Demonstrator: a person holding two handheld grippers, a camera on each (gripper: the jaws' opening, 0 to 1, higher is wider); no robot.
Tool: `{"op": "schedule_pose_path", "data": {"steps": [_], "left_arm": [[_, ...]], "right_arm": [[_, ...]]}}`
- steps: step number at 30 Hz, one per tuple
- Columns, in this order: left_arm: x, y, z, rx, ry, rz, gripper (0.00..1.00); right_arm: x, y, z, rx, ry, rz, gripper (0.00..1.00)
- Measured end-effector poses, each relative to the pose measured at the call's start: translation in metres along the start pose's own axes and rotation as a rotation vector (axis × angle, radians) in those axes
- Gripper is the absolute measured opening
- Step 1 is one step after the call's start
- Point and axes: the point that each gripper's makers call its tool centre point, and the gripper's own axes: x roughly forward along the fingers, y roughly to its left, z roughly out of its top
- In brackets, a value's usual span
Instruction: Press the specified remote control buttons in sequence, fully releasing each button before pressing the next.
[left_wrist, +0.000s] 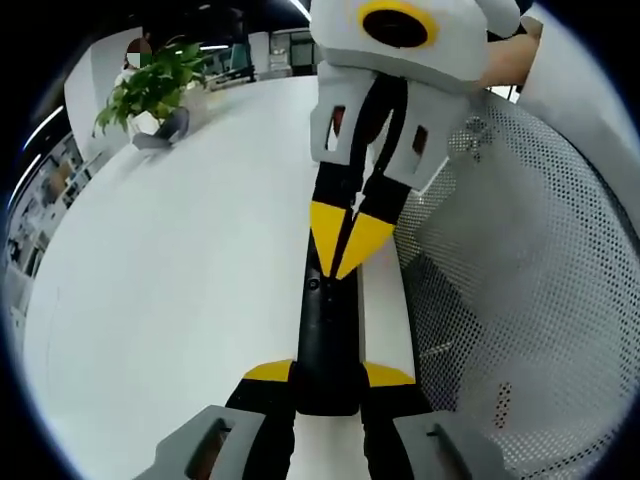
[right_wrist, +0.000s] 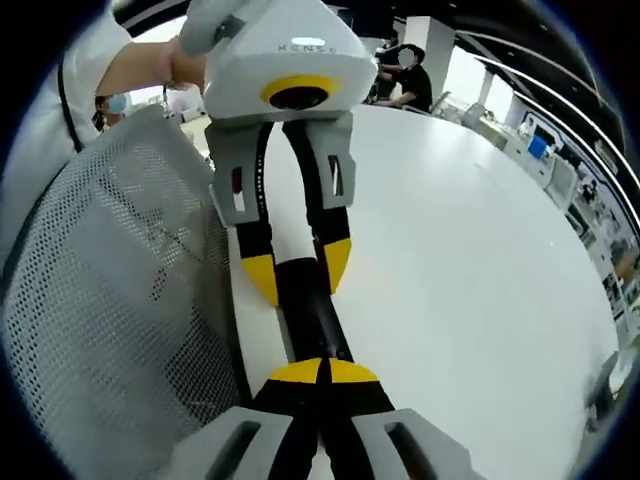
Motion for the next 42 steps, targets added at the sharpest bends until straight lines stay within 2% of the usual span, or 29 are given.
{"op": "schedule_pose_path", "data": {"steps": [2,3,7,9,12,14,15,16,17,19,21,23,26,27,28,31,34,39,42], "left_arm": [[0.000,0.000,0.000,0.000,0.000,0.001,0.24],[0.000,0.000,0.000,0.000,0.001,0.002,0.24],[0.000,0.000,0.000,0.002,0.001,0.003,0.24],[0.000,0.001,0.000,0.002,-0.001,0.002,0.24],[0.000,0.001,0.000,0.004,-0.001,-0.002,0.23],[0.000,0.000,0.000,0.007,-0.001,-0.003,0.23],[0.000,0.000,0.000,0.008,-0.001,-0.003,0.23],[0.000,0.000,0.000,0.010,-0.001,-0.003,0.23],[0.000,0.000,0.000,0.013,-0.001,-0.002,0.24],[0.000,0.000,0.000,0.014,0.000,-0.001,0.24],[0.000,0.000,0.000,0.012,-0.001,-0.002,0.24],[0.000,0.000,0.000,0.012,-0.002,-0.002,0.24],[0.000,0.000,0.000,0.014,-0.006,0.002,0.24],[0.000,0.000,0.000,0.014,-0.009,0.004,0.24],[0.000,0.000,0.000,0.014,-0.012,0.006,0.24],[0.000,0.000,0.000,0.006,-0.019,0.011,0.24],[0.000,0.000,0.000,0.005,-0.018,0.011,0.24],[0.000,0.000,0.000,0.007,-0.019,0.009,0.24],[0.000,0.000,0.000,0.007,-0.020,0.009,0.24]], "right_arm": [[0.003,0.000,-0.007,-0.026,0.053,0.006,0.00],[0.004,0.001,-0.002,-0.037,0.039,0.022,0.00],[0.004,-0.001,-0.002,-0.006,0.082,0.052,0.00],[0.005,-0.001,-0.002,-0.024,0.108,0.059,0.00],[0.005,0.000,-0.003,-0.108,0.151,0.059,0.00],[0.006,0.001,-0.003,-0.254,0.183,0.065,0.00],[0.007,0.002,-0.003,-0.366,0.194,0.070,0.00],[0.007,0.002,-0.004,-0.390,0.194,0.071,0.00],[0.006,0.004,-0.005,-0.348,0.187,0.067,0.00],[0.006,0.002,-0.005,-0.326,0.174,0.063,0.00],[0.005,0.001,-0.004,-0.279,0.140,0.054,0.00],[0.005,0.000,-0.003,-0.197,0.095,0.053,0.00],[0.003,-0.001,-0.002,-0.101,0.030,0.087,0.00],[0.003,-0.001,-0.002,-0.065,0.022,0.101,0.00],[0.002,-0.001,-0.004,-0.044,0.041,0.128,0.00],[0.002,-0.003,-0.002,-0.039,0.054,0.152,0.00],[0.004,-0.012,-0.004,-0.065,0.088,0.115,0.00],[0.005,-0.011,-0.003,0.002,0.087,0.178,0.00],[0.007,-0.009,-0.002,-0.028,0.100,0.183,0.00]]}}
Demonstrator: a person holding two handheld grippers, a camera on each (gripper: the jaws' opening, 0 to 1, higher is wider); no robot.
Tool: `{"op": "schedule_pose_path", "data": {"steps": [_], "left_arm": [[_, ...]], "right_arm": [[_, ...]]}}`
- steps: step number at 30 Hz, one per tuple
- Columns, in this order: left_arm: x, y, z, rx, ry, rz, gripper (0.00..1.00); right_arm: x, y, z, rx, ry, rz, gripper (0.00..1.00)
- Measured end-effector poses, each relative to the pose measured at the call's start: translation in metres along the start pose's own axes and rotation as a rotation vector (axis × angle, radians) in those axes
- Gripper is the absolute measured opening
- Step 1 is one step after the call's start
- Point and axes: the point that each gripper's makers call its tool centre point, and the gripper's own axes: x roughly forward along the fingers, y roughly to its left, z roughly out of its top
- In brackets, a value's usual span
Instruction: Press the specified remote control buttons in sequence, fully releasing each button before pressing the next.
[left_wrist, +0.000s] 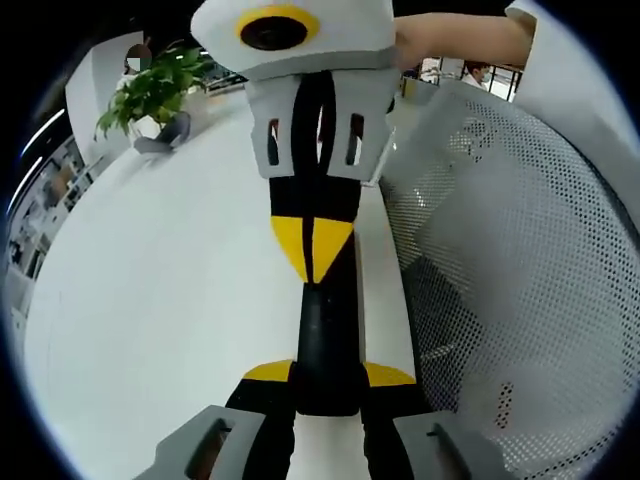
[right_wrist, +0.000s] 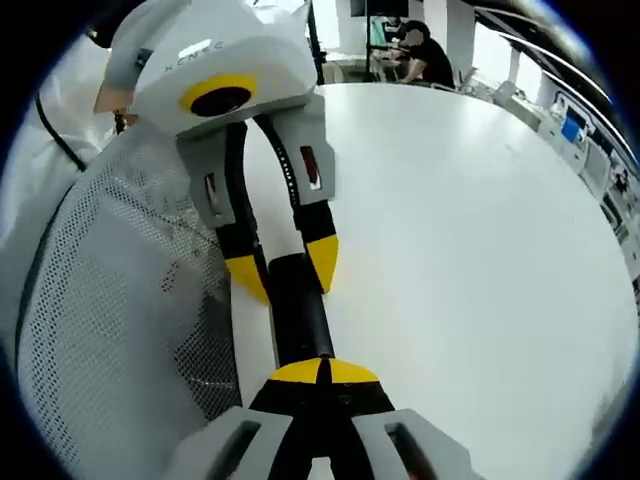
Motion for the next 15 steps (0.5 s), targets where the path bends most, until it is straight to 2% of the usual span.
{"op": "schedule_pose_path", "data": {"steps": [1,3,8,15], "left_arm": [[0.0000,0.0000,0.0000,0.001,0.000,0.000,0.24],[-0.0001,0.0001,-0.0003,0.002,0.000,-0.002,0.24],[-0.0004,0.0005,0.0000,0.002,0.000,-0.013,0.24],[-0.0004,0.0008,-0.0001,0.003,-0.001,-0.027,0.24]], "right_arm": [[0.0009,0.0001,0.0000,-0.044,0.022,-0.001,0.00],[0.0018,0.0008,0.0010,-0.068,0.047,0.004,0.00],[0.0026,-0.0022,0.0008,-0.006,0.097,0.044,0.00],[0.0043,-0.0032,0.0005,0.002,0.128,0.051,0.00]]}}
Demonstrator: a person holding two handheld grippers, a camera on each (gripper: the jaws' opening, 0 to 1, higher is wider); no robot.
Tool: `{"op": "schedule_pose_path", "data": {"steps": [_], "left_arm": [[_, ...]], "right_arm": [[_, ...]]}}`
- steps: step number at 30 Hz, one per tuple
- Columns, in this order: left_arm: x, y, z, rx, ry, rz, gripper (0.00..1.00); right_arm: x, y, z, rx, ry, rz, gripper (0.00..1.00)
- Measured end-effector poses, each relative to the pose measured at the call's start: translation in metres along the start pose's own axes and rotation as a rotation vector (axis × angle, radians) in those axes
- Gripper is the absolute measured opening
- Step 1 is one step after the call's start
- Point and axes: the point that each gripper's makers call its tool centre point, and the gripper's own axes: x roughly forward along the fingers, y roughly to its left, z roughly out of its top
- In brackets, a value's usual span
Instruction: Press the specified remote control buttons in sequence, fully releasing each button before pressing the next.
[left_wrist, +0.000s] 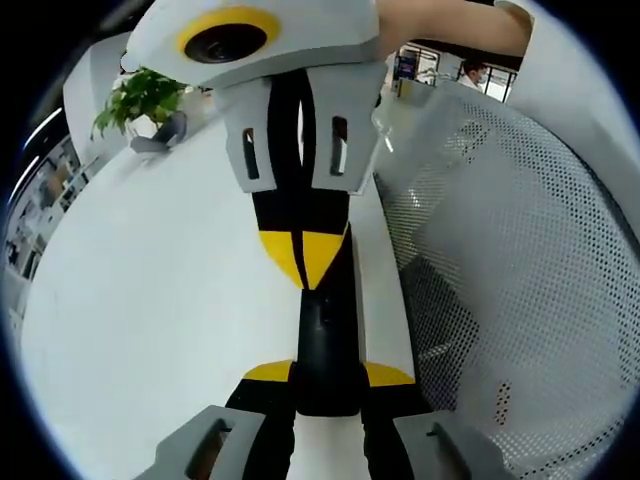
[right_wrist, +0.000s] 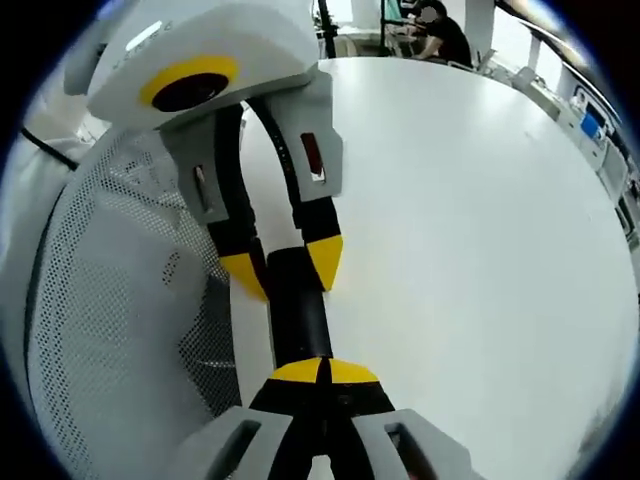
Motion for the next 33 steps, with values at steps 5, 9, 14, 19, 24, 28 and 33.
{"op": "schedule_pose_path", "data": {"steps": [5,9,14,19,24,28,33], "left_arm": [[0.000,-0.001,0.000,-0.002,0.000,-0.004,0.24],[0.000,-0.001,0.000,-0.007,-0.007,0.000,0.24],[0.000,-0.001,0.000,-0.013,-0.021,0.007,0.23],[-0.001,-0.001,0.000,-0.013,-0.031,0.013,0.23],[0.000,-0.001,0.000,-0.013,-0.032,0.011,0.23],[-0.001,-0.001,0.000,-0.012,-0.035,0.013,0.23],[0.000,-0.001,0.000,-0.013,-0.035,0.017,0.23]], "right_arm": [[0.001,0.000,0.000,0.014,-0.001,-0.026,0.00],[0.000,-0.001,0.001,0.071,-0.069,-0.078,0.00],[-0.002,-0.002,0.001,0.179,-0.198,-0.154,0.00],[-0.003,0.005,0.004,0.117,-0.219,-0.208,0.00],[-0.001,0.018,0.015,0.074,-0.236,-0.172,0.00],[0.000,0.017,0.012,0.053,-0.218,-0.180,0.00],[0.000,0.015,0.012,0.086,-0.230,-0.167,0.00]]}}
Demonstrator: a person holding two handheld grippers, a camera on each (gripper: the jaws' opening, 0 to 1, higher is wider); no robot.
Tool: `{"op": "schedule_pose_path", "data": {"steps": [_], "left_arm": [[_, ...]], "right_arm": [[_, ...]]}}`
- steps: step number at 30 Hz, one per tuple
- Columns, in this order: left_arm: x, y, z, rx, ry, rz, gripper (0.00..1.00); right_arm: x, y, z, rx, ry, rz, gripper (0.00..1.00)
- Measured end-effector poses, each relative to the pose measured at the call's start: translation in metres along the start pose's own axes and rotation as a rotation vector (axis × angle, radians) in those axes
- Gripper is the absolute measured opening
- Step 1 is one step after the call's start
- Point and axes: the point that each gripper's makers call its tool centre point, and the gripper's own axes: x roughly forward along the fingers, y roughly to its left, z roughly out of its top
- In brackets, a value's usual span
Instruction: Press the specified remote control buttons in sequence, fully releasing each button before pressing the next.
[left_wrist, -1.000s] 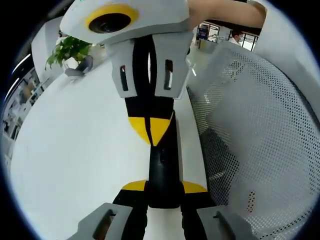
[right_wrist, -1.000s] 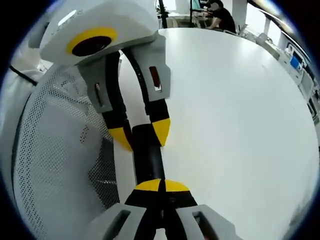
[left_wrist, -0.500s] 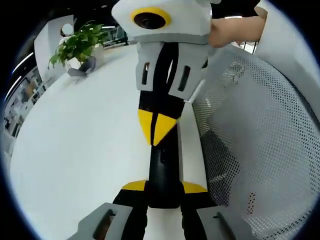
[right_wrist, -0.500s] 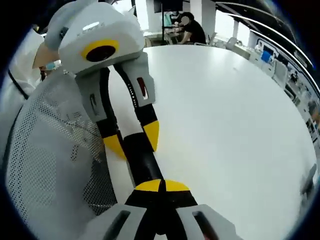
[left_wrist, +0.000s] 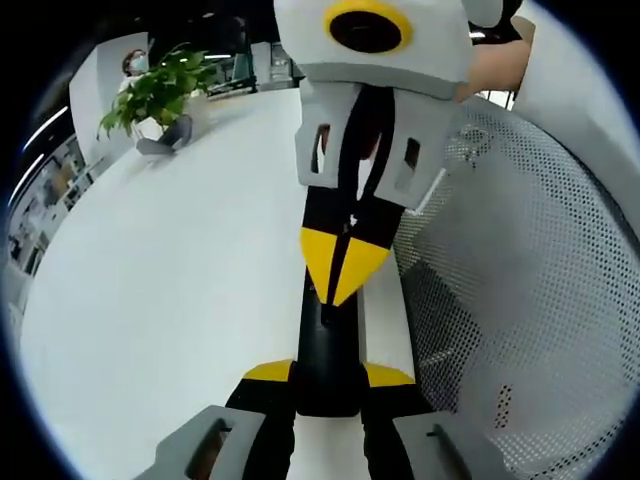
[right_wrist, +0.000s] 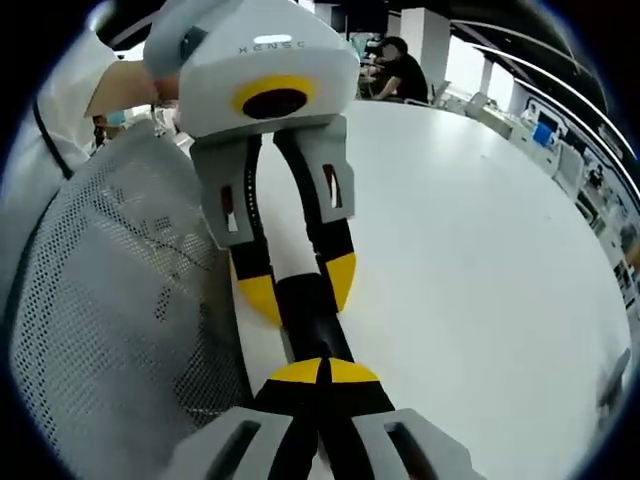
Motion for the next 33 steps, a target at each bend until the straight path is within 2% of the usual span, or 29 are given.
{"op": "schedule_pose_path", "data": {"steps": [12,23,27,33], "left_arm": [[0.0001,-0.0006,-0.0001,0.004,0.006,-0.003,0.23],[0.0007,-0.0007,0.0001,0.028,0.022,-0.002,0.24],[0.0005,-0.0003,0.0002,0.024,0.022,-0.002,0.24],[0.0005,-0.0005,0.0005,0.021,0.022,0.000,0.24]], "right_arm": [[0.0000,0.0013,0.0001,0.027,-0.002,0.005,0.00],[0.0019,0.0024,-0.0001,-0.029,0.044,-0.032,0.00],[0.0008,0.0001,-0.0006,-0.017,0.034,-0.027,0.00],[0.0011,0.0031,0.0038,-0.061,0.006,-0.012,0.00]]}}
